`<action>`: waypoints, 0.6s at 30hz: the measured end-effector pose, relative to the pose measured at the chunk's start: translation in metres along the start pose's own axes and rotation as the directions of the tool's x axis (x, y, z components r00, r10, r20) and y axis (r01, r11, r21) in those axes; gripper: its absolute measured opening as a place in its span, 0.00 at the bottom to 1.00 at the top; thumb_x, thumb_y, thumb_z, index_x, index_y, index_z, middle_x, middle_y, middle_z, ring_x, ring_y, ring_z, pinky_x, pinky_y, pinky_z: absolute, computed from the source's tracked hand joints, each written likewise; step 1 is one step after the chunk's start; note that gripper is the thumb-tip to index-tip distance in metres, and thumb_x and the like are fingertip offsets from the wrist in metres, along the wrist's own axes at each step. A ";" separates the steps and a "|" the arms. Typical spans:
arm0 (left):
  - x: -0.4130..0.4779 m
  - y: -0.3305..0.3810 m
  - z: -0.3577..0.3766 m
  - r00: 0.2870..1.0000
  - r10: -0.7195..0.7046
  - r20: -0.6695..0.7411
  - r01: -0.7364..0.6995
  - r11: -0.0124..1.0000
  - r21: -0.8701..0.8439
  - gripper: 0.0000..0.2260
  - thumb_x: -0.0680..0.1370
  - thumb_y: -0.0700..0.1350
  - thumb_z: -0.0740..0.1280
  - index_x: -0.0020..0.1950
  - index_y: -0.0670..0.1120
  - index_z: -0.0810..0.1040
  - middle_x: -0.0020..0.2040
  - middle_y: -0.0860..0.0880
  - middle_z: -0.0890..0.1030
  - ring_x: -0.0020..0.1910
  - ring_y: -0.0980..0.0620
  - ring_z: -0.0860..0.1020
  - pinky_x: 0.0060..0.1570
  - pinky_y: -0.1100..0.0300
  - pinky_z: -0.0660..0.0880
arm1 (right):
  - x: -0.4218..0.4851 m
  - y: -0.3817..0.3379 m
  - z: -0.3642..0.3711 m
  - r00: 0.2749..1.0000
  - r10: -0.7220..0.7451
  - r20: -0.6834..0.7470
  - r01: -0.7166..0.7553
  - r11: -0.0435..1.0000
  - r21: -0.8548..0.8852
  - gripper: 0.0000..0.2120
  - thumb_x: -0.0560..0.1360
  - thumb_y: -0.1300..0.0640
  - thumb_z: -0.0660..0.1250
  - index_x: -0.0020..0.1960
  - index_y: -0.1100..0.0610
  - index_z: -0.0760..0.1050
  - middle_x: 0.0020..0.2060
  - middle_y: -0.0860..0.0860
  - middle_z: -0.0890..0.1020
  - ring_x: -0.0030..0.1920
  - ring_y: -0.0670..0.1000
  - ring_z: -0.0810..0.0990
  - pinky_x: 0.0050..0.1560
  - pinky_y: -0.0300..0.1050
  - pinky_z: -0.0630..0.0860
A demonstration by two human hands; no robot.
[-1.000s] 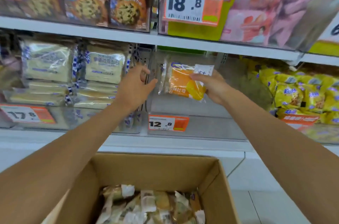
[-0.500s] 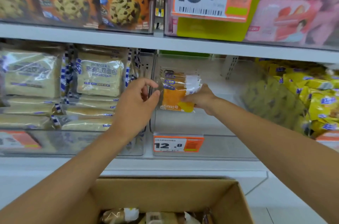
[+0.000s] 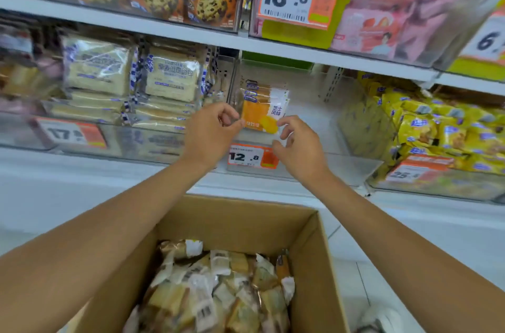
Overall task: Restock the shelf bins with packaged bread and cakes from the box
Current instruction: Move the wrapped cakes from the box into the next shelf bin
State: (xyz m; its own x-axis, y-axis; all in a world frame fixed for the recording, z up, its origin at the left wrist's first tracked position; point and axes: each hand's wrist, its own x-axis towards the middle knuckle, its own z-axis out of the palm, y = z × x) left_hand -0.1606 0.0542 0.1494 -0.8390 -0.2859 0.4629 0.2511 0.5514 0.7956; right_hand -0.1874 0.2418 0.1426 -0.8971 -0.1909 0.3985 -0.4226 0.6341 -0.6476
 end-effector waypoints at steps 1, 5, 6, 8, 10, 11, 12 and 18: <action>-0.016 -0.001 -0.001 0.999 -0.016 0.029 0.016 1.000 -0.006 0.07 0.73 0.45 0.75 0.39 0.51 0.78 0.31 0.56 0.73 0.29 0.62 0.71 0.31 0.67 0.66 | -0.019 -0.003 0.004 1.000 -0.014 0.023 0.014 1.000 0.005 0.15 0.70 0.63 0.70 0.56 0.54 0.75 0.38 0.48 0.75 0.33 0.45 0.71 0.39 0.44 0.72; -0.086 -0.033 -0.009 0.958 -0.220 0.184 0.204 0.974 0.101 0.06 0.73 0.48 0.74 0.42 0.50 0.79 0.34 0.56 0.76 0.33 0.62 0.73 0.35 0.66 0.68 | -0.094 0.013 0.032 0.941 0.044 0.335 -0.012 0.995 -0.097 0.15 0.73 0.61 0.69 0.59 0.52 0.75 0.46 0.46 0.75 0.38 0.44 0.73 0.44 0.42 0.73; -0.103 -0.048 -0.013 0.928 -0.291 0.233 0.262 0.954 0.149 0.05 0.74 0.49 0.74 0.43 0.51 0.79 0.36 0.56 0.78 0.36 0.61 0.75 0.37 0.65 0.70 | -0.110 0.023 0.040 0.903 0.096 0.419 -0.043 0.990 -0.136 0.15 0.74 0.60 0.69 0.60 0.52 0.74 0.48 0.46 0.76 0.42 0.45 0.75 0.46 0.41 0.72; -0.136 -0.082 -0.022 0.855 -0.414 0.313 0.357 0.907 0.222 0.06 0.75 0.50 0.73 0.47 0.49 0.80 0.41 0.55 0.80 0.42 0.58 0.77 0.42 0.64 0.70 | -0.137 0.047 0.058 0.799 0.221 0.559 -0.105 0.967 -0.232 0.15 0.75 0.58 0.68 0.62 0.53 0.75 0.53 0.48 0.78 0.51 0.48 0.77 0.51 0.39 0.71; -0.165 -0.115 -0.031 0.787 -0.518 0.334 0.449 0.853 0.267 0.06 0.74 0.49 0.73 0.48 0.49 0.81 0.43 0.54 0.80 0.45 0.56 0.78 0.42 0.65 0.69 | -0.161 0.074 0.082 0.676 0.343 0.652 -0.162 0.933 -0.322 0.15 0.75 0.57 0.68 0.62 0.54 0.76 0.58 0.50 0.79 0.55 0.49 0.78 0.54 0.41 0.73; -0.178 -0.128 -0.035 0.760 -0.564 0.324 0.493 0.824 0.278 0.06 0.74 0.49 0.74 0.47 0.49 0.80 0.42 0.54 0.80 0.44 0.56 0.78 0.40 0.66 0.70 | -0.172 0.084 0.093 0.619 0.393 0.680 -0.193 0.915 -0.353 0.15 0.75 0.56 0.68 0.61 0.54 0.77 0.59 0.51 0.79 0.56 0.51 0.78 0.54 0.44 0.76; -0.188 -0.139 -0.037 0.732 -0.607 0.309 0.536 0.793 0.289 0.06 0.74 0.48 0.74 0.47 0.49 0.80 0.42 0.53 0.80 0.43 0.56 0.78 0.38 0.66 0.70 | -0.184 0.094 0.106 0.566 0.435 0.701 -0.229 0.899 -0.373 0.13 0.75 0.55 0.69 0.59 0.54 0.77 0.59 0.53 0.80 0.56 0.52 0.78 0.55 0.48 0.77; -0.225 -0.172 -0.033 0.641 -0.707 0.299 0.657 0.707 0.262 0.05 0.74 0.43 0.74 0.47 0.44 0.81 0.38 0.50 0.77 0.37 0.56 0.74 0.34 0.66 0.70 | -0.263 0.127 0.174 0.413 0.499 0.762 -0.207 0.866 -0.455 0.25 0.75 0.52 0.69 0.69 0.58 0.70 0.67 0.60 0.72 0.68 0.60 0.70 0.66 0.50 0.70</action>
State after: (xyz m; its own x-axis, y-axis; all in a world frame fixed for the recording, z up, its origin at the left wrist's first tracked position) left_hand 0.0014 -0.0019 -0.0786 -0.8599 -0.3382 -0.3824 -0.5001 0.4072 0.7643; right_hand -0.0277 0.2422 -0.1568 -0.6800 -0.3331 -0.6532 -0.1212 0.9297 -0.3479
